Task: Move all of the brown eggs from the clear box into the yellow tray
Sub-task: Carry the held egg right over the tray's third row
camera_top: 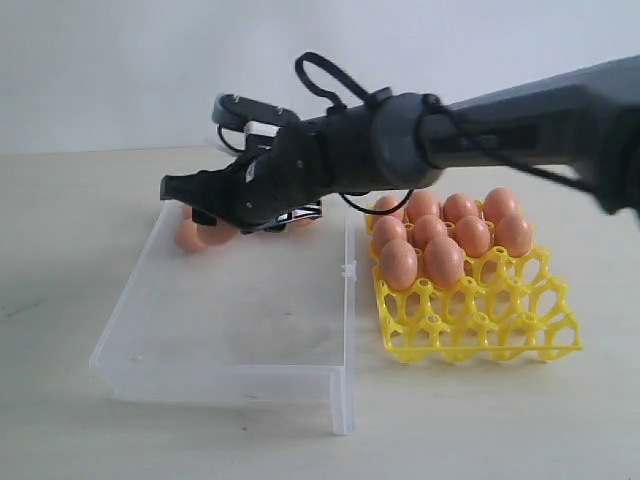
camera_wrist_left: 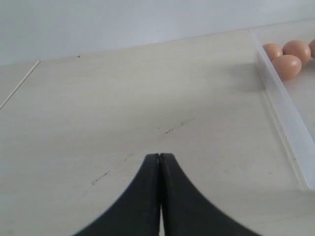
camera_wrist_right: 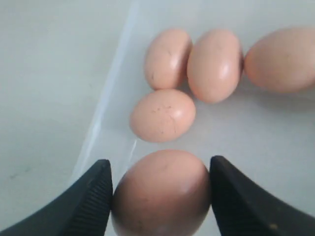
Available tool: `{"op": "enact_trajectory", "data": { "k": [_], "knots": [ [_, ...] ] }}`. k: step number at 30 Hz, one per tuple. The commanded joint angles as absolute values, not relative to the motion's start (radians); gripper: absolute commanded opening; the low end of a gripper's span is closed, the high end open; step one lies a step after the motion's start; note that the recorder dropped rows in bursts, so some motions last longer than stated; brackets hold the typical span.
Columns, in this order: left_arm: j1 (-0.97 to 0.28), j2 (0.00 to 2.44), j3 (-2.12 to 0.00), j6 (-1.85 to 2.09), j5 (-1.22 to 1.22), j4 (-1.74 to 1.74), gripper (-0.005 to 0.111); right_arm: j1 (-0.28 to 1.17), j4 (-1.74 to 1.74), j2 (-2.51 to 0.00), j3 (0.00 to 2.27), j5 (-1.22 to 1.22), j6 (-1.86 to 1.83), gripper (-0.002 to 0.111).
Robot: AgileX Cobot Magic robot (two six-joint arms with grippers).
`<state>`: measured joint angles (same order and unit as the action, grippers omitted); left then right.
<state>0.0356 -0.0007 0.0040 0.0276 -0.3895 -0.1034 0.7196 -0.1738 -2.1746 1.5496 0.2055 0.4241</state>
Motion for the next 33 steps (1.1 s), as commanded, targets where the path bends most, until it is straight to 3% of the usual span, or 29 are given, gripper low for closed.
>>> {"op": "enact_trajectory", "data": {
  "k": [1, 9, 23, 33],
  "knots": [
    [0.03, 0.0, 0.0, 0.023, -0.38, -0.101, 0.0, 0.72, -0.162, -1.935, 1.274, -0.068, 0.331, 0.0],
    [0.03, 0.0, 0.0, 0.023, -0.38, -0.101, 0.0, 0.658, -0.462, -1.614, 0.956, -0.105, -0.254, 0.0],
    [0.03, 0.0, 0.0, 0.023, -0.38, -0.101, 0.0, 0.354, -0.248, -1.553, 0.855, 0.106, -0.155, 0.0],
    [0.03, 0.0, 0.0, 0.023, -0.38, -0.101, 0.0, 0.271, -0.154, -1.563, 0.855, 0.189, -0.093, 0.0]
  ]
}}
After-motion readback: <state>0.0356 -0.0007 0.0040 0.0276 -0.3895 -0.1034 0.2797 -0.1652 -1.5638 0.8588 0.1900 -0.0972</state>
